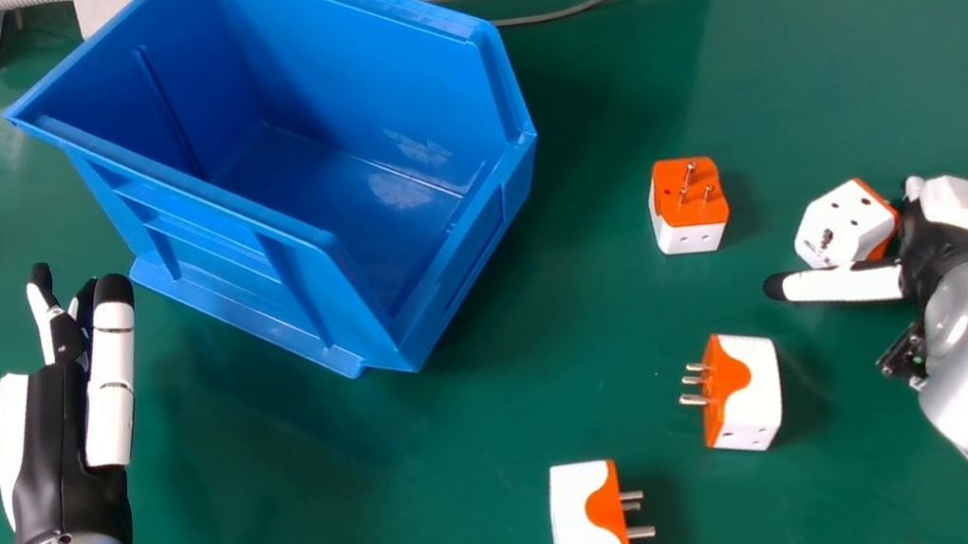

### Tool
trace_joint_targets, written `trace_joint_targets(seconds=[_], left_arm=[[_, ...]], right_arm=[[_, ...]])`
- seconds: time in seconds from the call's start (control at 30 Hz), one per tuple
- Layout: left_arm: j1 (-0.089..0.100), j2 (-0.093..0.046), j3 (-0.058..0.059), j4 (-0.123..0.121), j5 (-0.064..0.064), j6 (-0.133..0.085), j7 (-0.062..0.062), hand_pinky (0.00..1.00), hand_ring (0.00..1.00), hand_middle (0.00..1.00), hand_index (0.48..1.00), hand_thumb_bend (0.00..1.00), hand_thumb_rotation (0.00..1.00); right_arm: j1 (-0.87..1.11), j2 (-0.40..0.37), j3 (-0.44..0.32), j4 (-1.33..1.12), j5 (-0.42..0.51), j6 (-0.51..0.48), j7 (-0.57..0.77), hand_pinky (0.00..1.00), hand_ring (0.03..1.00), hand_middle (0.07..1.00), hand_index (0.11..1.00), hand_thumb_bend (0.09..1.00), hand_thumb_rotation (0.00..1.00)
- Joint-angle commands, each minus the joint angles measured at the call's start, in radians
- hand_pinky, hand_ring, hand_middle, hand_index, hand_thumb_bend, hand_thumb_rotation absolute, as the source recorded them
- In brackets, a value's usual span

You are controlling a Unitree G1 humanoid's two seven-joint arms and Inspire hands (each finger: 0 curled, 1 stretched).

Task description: Pick all objects and put in blue box

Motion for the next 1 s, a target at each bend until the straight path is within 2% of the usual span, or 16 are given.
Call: trace_joint_targets(seconds=[0.0,0.2,0.27,0.3,0.37,0.53,0.67,0.73,0.77,0.8,0.83,0.9,0.93,0.97], left_arm=[[0.001,0.005,0.006,-0.031,-0.010,0.000,-0.004,1.00,1.00,0.98,0.995,0.58,1.00],[0.005,0.004,0.006,-0.047,-0.014,0.016,-0.006,1.00,1.00,0.98,0.996,0.58,1.00],[0.008,0.004,0.005,-0.053,-0.012,0.018,-0.005,1.00,1.00,0.98,0.997,0.58,1.00],[0.008,0.004,0.004,-0.054,-0.011,0.018,-0.004,1.00,1.00,0.98,0.997,0.58,1.00],[0.010,0.005,0.003,-0.057,-0.010,0.018,-0.005,1.00,1.00,0.98,0.997,0.58,1.00],[0.007,0.005,0.001,-0.056,-0.010,0.017,-0.005,1.00,1.00,0.98,0.997,0.57,1.00],[0.010,0.004,-0.002,-0.063,-0.006,0.018,-0.001,1.00,1.00,0.98,0.997,0.57,1.00],[0.008,0.005,-0.002,-0.061,-0.004,0.018,0.000,1.00,1.00,0.98,0.997,0.57,1.00],[0.008,0.005,-0.002,-0.059,-0.004,0.018,0.001,1.00,1.00,0.98,0.997,0.57,1.00],[0.009,0.005,-0.002,-0.063,-0.004,0.020,0.001,1.00,1.00,0.98,0.997,0.57,1.00],[0.010,0.004,-0.002,-0.065,-0.005,0.021,0.001,1.00,1.00,0.98,0.997,0.57,1.00],[0.011,0.004,-0.002,-0.069,-0.005,0.023,0.001,1.00,1.00,0.98,0.997,0.57,1.00],[0.011,0.003,-0.003,-0.071,-0.004,0.025,0.001,1.00,1.00,0.98,0.997,0.57,1.00],[0.011,0.003,-0.003,-0.073,-0.004,0.027,0.002,1.00,1.00,0.98,0.997,0.57,1.00]], right_arm=[[-0.005,0.001,-0.015,0.035,0.020,0.007,0.010,0.91,0.971,0.986,0.949,0.781,0.65],[-0.030,0.009,-0.015,0.089,0.024,-0.013,-0.013,0.86,0.943,0.961,0.926,0.767,0.65],[-0.026,0.007,-0.015,0.086,0.022,-0.021,-0.027,0.76,0.857,0.890,0.876,0.748,0.64],[-0.025,0.006,-0.008,0.090,0.017,-0.026,-0.030,0.76,0.857,0.890,0.876,0.748,0.64],[-0.021,0.002,-0.004,0.092,0.011,-0.042,-0.041,0.68,0.783,0.832,0.839,0.729,0.65],[0.000,-0.002,-0.021,0.090,0.016,-0.090,-0.097,0.56,0.664,0.733,0.752,0.640,0.65],[0.003,0.002,-0.040,0.112,0.027,-0.126,-0.144,0.54,0.644,0.714,0.736,0.615,0.64],[0.000,0.002,-0.048,0.129,0.030,-0.142,-0.155,0.52,0.619,0.691,0.718,0.587,0.62],[-0.001,0.002,-0.051,0.135,0.032,-0.149,-0.159,0.45,0.550,0.634,0.694,0.556,0.59],[-0.001,0.001,-0.055,0.137,0.035,-0.154,-0.160,0.45,0.550,0.634,0.694,0.556,0.59],[-0.001,0.000,-0.058,0.138,0.037,-0.159,-0.160,0.40,0.493,0.584,0.667,0.531,0.55],[-0.012,0.002,-0.058,0.168,0.038,-0.165,-0.161,0.40,0.493,0.584,0.667,0.531,0.55],[-0.019,0.002,-0.055,0.184,0.036,-0.166,-0.162,0.36,0.455,0.549,0.632,0.522,0.47],[-0.027,0.004,-0.055,0.201,0.035,-0.169,-0.163,0.36,0.455,0.549,0.632,0.522,0.47]])
